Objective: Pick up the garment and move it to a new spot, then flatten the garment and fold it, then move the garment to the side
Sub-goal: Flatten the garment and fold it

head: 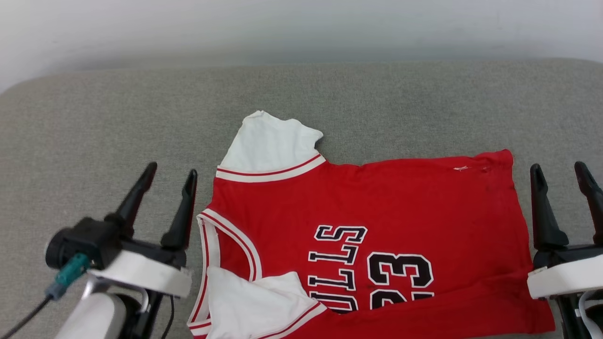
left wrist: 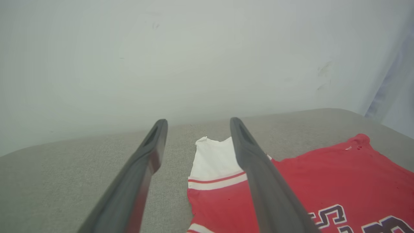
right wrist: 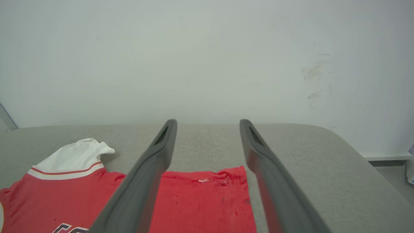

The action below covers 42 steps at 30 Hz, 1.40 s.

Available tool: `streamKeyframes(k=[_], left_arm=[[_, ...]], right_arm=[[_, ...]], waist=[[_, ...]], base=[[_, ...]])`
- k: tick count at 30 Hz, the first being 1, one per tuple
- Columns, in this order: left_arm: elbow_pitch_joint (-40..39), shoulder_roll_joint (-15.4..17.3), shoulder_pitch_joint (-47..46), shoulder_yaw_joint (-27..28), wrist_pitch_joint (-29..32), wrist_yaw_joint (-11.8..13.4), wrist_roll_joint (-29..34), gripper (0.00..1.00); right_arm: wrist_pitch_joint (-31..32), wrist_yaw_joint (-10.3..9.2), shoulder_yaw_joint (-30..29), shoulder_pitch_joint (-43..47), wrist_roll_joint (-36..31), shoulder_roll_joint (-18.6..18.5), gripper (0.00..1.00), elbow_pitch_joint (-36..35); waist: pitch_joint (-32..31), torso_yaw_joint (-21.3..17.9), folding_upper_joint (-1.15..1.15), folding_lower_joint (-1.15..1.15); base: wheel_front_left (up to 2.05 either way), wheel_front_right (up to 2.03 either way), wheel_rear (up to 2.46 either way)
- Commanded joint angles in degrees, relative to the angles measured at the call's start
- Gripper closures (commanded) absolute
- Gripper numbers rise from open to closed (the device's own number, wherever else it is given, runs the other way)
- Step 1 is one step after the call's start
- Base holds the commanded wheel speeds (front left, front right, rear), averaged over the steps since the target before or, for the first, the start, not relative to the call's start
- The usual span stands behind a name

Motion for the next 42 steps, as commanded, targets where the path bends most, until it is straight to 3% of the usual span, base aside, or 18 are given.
streamKeyframes(k=[1,7,12,21,27,33,42], left_arm=[[0.2,1.3,-2.9,0.3,1.4,-0.8,0.2,0.00],[0.9,6.0,-15.2,0.9,11.2,-4.8,-2.6,0.00],[3.7,9.7,-28.2,-1.1,24.3,-7.6,-7.5,0.00],[11.0,18.3,-46.1,-8.1,52.9,-8.5,-15.3,0.00],[14.4,20.5,-50.9,-11.0,66.2,-8.6,-19.9,0.00],[16.2,21.0,-52.3,-12.7,72.6,-8.6,-22.2,0.00],[20.2,21.7,-53.1,-14.6,72.5,-8.3,-19.4,0.00]], right_arm=[[0.3,-0.03,-0.2,-1.3,-0.4,-0.4,0.00,-0.6],[0.9,-0.03,0.4,-3.9,-2.3,-0.2,0.00,-2.9],[0.4,-0.03,0.3,-4.5,-3.1,1.3,0.00,-3.3],[-2.1,-0.03,2.7,-6.2,-2.4,3.3,0.00,-1.6],[-3.4,-0.04,3.9,-6.5,-2.0,4.0,0.00,1.1],[-5.0,-0.04,5.0,-7.3,-2.2,4.3,0.00,4.6],[-6.0,-0.04,6.4,-7.8,-1.8,4.4,0.00,6.8]], waist=[[2.4,-1.0,0.00,0.00],[8.6,-3.9,0.00,0.00],[12.6,-6.5,0.00,0.00],[18.6,-11.9,0.00,0.00],[21.4,-14.6,0.00,0.00],[23.0,-16.2,0.00,0.00],[24.5,-17.2,0.00,0.00]], base=[[0.00,0.00,0.00],[0.00,0.00,0.00],[0.00,0.00,0.00],[0.00,0.00,0.00],[0.00,0.00,0.00],[0.00,0.00,0.00],[0.00,0.00,0.00]])
